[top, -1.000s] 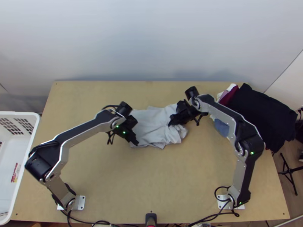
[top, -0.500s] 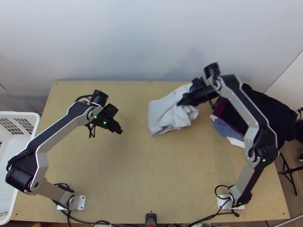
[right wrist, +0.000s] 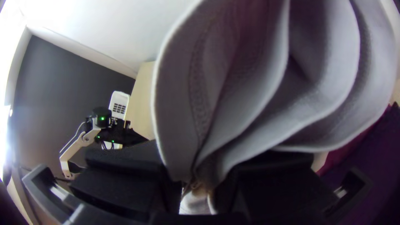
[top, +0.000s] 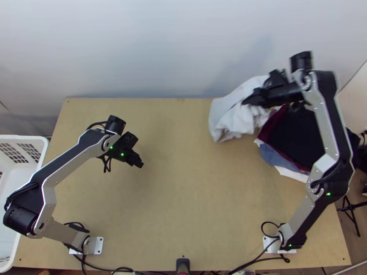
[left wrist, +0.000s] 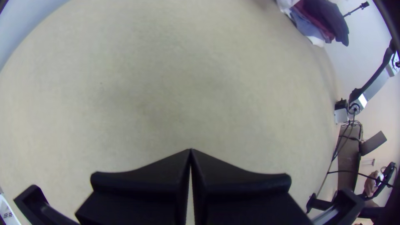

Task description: Fold the t-shirt

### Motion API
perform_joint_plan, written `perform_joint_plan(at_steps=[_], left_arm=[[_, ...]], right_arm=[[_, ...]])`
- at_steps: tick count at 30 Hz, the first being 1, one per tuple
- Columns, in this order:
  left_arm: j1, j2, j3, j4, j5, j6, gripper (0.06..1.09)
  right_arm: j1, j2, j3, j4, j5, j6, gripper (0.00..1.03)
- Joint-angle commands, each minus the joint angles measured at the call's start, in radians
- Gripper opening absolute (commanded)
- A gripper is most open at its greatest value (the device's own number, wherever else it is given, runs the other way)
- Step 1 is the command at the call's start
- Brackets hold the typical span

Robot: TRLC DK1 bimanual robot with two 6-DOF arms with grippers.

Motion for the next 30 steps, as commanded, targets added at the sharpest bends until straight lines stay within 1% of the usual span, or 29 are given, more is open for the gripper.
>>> perform_joint_plan(at_steps=[1,9,14,17,21,30], left_arm=[[0.006,-0.003,-0.039,0.016,0.001,0.016,0.15],[0.013,0.003,-0.090,0.031,0.001,0.058,0.15],[0.012,0.005,-0.096,0.039,0.001,0.069,0.15],[0.007,0.011,-0.091,0.042,0.001,0.079,0.15],[0.004,0.021,-0.090,0.045,0.001,0.089,0.15],[-0.001,0.040,-0.096,0.054,0.002,0.108,0.15]], right_arm=[[-0.100,-0.004,0.139,-0.057,-0.001,-0.007,0.03],[-0.184,-0.078,0.141,-0.059,-0.001,-0.012,0.03],[-0.279,-0.115,0.108,-0.080,-0.001,-0.018,0.03],[-0.342,-0.122,0.098,-0.123,-0.003,-0.058,0.03],[-0.424,-0.141,0.064,-0.146,-0.012,-0.077,0.03],[-0.591,-0.185,-0.037,-0.188,-0.047,-0.188,0.03]])
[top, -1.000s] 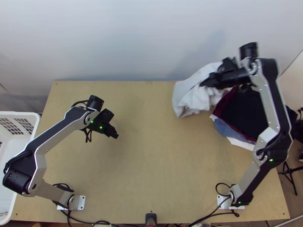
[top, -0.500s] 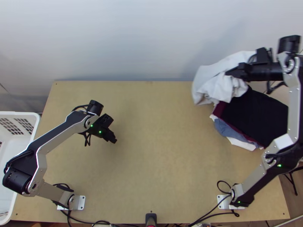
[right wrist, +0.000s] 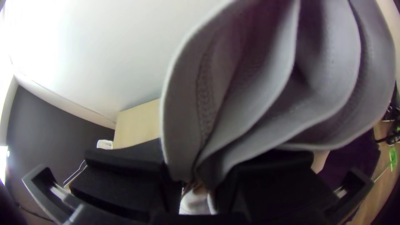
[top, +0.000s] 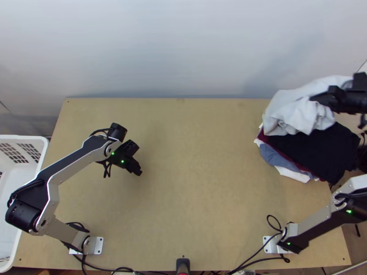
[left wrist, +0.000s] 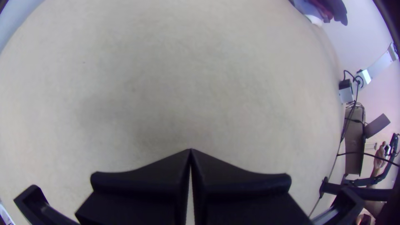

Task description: Fold the t-shirt

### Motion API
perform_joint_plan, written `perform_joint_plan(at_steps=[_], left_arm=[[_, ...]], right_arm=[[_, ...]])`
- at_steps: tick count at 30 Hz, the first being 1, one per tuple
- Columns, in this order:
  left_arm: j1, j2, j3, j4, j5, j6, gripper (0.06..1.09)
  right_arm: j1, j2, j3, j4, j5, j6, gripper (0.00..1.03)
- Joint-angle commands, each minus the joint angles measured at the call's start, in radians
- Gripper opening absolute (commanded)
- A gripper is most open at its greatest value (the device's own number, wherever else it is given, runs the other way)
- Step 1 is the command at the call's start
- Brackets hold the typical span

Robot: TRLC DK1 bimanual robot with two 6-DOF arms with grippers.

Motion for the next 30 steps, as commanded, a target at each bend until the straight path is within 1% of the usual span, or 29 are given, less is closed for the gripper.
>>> perform_joint_plan(at_steps=[1,9,15,18,20,22,25,28,29,30], left_arm=[[-0.001,0.015,-0.005,0.005,0.000,0.016,0.15],[-0.003,0.034,-0.003,0.008,0.000,0.022,0.15],[-0.011,0.037,-0.009,0.016,0.002,0.021,0.15],[-0.018,0.041,-0.017,0.019,0.002,0.019,0.15],[-0.027,0.041,-0.023,0.021,0.002,0.018,0.15],[-0.037,0.041,-0.029,0.021,0.002,0.018,0.15],[-0.043,0.041,-0.034,0.021,0.000,0.018,0.15],[-0.041,0.040,-0.034,0.019,0.000,0.018,0.15],[-0.041,0.038,-0.034,0.021,0.000,0.018,0.15],[-0.041,0.038,-0.034,0.021,0.000,0.018,0.15]], right_arm=[[-0.134,-0.030,-0.087,-0.030,-0.022,-0.083,0.03],[-0.277,-0.025,-0.274,-0.030,-0.022,-0.236,0.03],[-0.402,0.028,-0.409,-0.029,-0.025,-0.392,0.03],[-0.451,0.076,-0.446,-0.022,-0.027,-0.457,0.03],[-0.481,0.114,-0.449,-0.013,-0.027,-0.483,0.03],[-0.504,0.154,-0.440,-0.013,-0.027,-0.509,0.06],[-0.522,0.206,-0.412,-0.013,-0.027,-0.518,0.08],[-0.519,0.214,-0.395,-0.018,-0.027,-0.518,0.19],[-0.517,0.212,-0.386,-0.021,-0.027,-0.517,0.24],[-0.516,0.208,-0.375,-0.024,-0.027,-0.512,0.34]])
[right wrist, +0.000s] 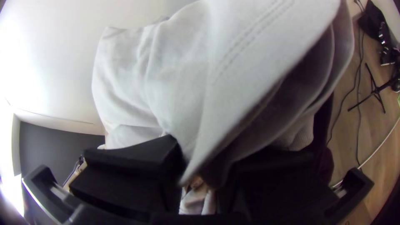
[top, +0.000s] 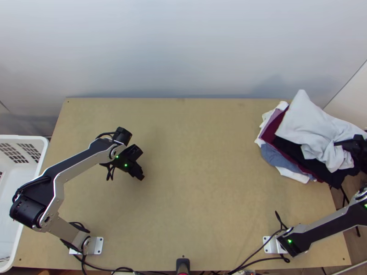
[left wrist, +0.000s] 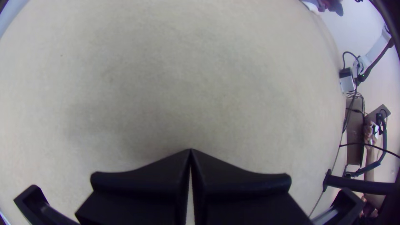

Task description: Fold the t-shirt

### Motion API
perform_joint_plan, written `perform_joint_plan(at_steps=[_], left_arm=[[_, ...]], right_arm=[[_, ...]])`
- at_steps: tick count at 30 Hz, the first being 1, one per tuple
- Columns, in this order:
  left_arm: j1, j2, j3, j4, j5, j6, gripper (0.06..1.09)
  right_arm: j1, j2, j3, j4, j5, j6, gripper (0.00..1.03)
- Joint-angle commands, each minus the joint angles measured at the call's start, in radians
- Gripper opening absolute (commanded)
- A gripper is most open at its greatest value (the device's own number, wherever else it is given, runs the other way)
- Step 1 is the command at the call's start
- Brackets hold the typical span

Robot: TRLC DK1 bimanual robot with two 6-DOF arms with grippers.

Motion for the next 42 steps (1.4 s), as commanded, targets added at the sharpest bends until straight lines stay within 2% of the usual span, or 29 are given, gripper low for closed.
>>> perform_joint_plan(at_steps=[1,5,10,14,22,29,35,42], left_arm=[[-0.006,-0.001,-0.005,0.001,0.000,0.000,0.15],[-0.006,-0.004,-0.002,0.000,0.000,0.000,0.15],[-0.006,-0.006,-0.004,-0.002,0.000,0.000,0.15],[-0.007,-0.006,-0.002,-0.002,0.000,0.000,0.15],[-0.009,-0.007,-0.014,-0.002,-0.001,0.000,0.15],[-0.021,-0.029,-0.037,-0.002,-0.007,0.000,0.15],[-0.023,-0.037,-0.046,0.000,-0.010,0.000,0.15],[-0.023,-0.037,-0.042,0.001,-0.010,-0.014,0.15]], right_arm=[[-0.026,0.037,0.041,-0.008,0.008,-0.015,0.44],[-0.025,0.003,0.076,-0.011,0.008,0.005,0.75],[-0.010,-0.056,0.093,-0.013,0.009,0.011,0.89],[-0.014,-0.079,0.138,-0.013,0.014,0.020,0.89],[-0.099,-0.081,0.253,-0.011,0.025,0.063,0.89],[-0.158,-0.029,0.507,0.001,0.057,0.094,0.88],[-0.140,-0.067,0.388,0.001,0.054,0.091,0.88],[-0.043,-0.115,0.371,-0.001,0.042,0.114,0.88]])
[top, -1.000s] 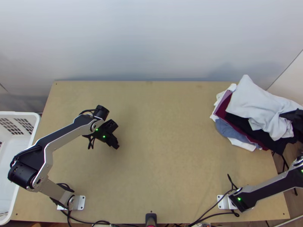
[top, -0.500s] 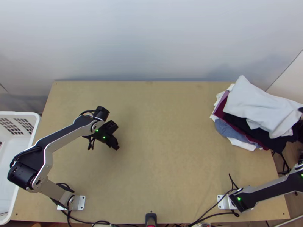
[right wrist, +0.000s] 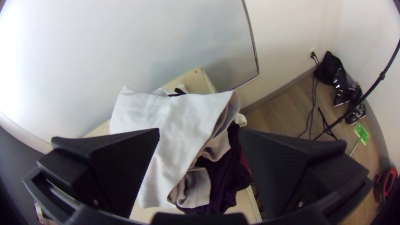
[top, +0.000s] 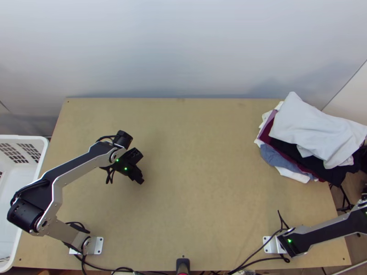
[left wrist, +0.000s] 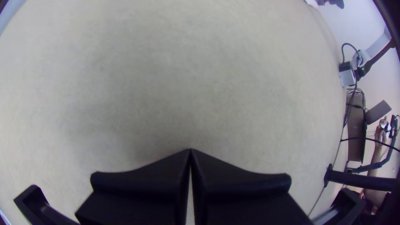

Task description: Fold the t-shirt

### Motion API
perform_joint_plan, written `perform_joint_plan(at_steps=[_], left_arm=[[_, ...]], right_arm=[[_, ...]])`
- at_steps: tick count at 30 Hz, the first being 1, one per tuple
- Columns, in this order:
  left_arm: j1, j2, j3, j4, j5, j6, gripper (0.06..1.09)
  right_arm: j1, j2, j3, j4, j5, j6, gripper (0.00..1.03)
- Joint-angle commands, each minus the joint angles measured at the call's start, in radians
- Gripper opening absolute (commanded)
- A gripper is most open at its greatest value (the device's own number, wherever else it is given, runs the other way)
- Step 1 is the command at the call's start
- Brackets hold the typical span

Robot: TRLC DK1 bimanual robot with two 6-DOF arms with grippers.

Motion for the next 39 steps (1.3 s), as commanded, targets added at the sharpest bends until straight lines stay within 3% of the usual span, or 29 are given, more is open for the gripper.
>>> perform_joint_plan(at_steps=[1,8,11,13,15,20,25,31,35,39], left_arm=[[-0.001,-0.005,0.000,0.002,0.001,-0.009,0.15],[-0.001,-0.022,0.009,0.001,0.001,-0.019,0.15],[-0.001,-0.034,0.030,0.001,-0.003,-0.029,0.21],[0.007,-0.044,0.060,-0.002,-0.007,-0.043,0.26],[0.019,-0.054,0.089,-0.013,-0.007,-0.055,0.34],[0.027,-0.108,0.102,-0.030,-0.017,-0.065,0.67],[0.033,-0.231,0.089,0.010,-0.117,-0.103,1.05],[0.094,-0.377,0.061,0.033,-0.129,-0.171,1.05],[0.125,-0.485,0.006,0.036,-0.131,-0.172,1.05],[0.197,-0.659,-0.092,0.120,-0.151,-0.174,1.05]], right_arm=[[0.087,-0.045,-0.012,0.000,-0.009,0.026,0.88],[0.236,-0.111,-0.001,0.002,-0.008,0.066,0.88],[0.316,-0.146,-0.029,0.004,-0.006,0.085,0.91],[0.379,-0.174,-0.050,0.023,0.042,0.104,0.91],[0.443,-0.203,-0.078,0.046,0.109,0.118,0.91],[0.613,-0.320,-0.227,0.200,0.273,0.216,0.91],[0.787,-0.462,-0.420,0.390,0.480,0.319,0.92],[0.917,-0.628,-0.641,0.576,0.608,0.453,0.98],[1.011,-0.740,-0.807,0.692,0.755,0.500,0.98],[1.017,-0.838,-0.951,0.728,0.764,0.626,0.98]])
